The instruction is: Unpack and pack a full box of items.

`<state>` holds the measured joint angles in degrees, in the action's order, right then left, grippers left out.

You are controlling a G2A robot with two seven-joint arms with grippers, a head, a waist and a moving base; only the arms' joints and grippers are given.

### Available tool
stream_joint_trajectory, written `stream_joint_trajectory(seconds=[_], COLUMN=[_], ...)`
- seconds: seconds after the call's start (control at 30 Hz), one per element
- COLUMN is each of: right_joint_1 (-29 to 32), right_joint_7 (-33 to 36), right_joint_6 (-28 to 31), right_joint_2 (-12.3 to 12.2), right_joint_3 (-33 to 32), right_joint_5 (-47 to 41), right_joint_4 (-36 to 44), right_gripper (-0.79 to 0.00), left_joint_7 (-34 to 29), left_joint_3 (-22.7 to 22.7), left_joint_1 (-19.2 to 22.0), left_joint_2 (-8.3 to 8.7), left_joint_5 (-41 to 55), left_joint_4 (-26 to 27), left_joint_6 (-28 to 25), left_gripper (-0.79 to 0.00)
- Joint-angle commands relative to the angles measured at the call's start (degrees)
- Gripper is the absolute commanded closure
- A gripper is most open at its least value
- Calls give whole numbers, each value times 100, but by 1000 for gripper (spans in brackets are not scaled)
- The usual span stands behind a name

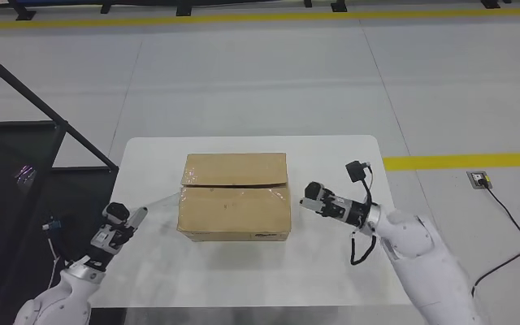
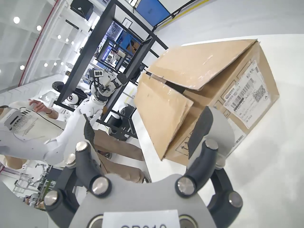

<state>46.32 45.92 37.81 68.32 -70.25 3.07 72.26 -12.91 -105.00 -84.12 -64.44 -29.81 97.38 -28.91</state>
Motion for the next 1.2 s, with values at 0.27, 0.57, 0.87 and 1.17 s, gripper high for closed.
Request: stream_joint_trajectory(seconds=[0.27, 0.57, 0.87, 1.17], right_joint_1=[-756, -1062, -876, 79], right_joint_7=[63, 481, 1825, 2270], right_joint_6=[-28, 268, 232, -211], right_joint_2=[193, 304, 114, -674], right_joint_3=[718, 1050, 1038, 1248], right_joint_5=[-259, -942, -2477, -1789], right_joint_4=[-964, -1295, -546, 1596], right_gripper=[-785, -785, -785, -785], left_joint_7=[-9, 43, 263, -75], left_joint_3=[212, 259, 229, 294], left_joint_1=[56, 99, 24, 65], left_joint_2=[5, 19, 7, 42], left_joint_5=[-207, -354, -220, -420], left_joint_4=[-11, -35, 43, 163], left_joint_6=[63, 100, 368, 188], left_gripper=[-785, -785, -785, -785])
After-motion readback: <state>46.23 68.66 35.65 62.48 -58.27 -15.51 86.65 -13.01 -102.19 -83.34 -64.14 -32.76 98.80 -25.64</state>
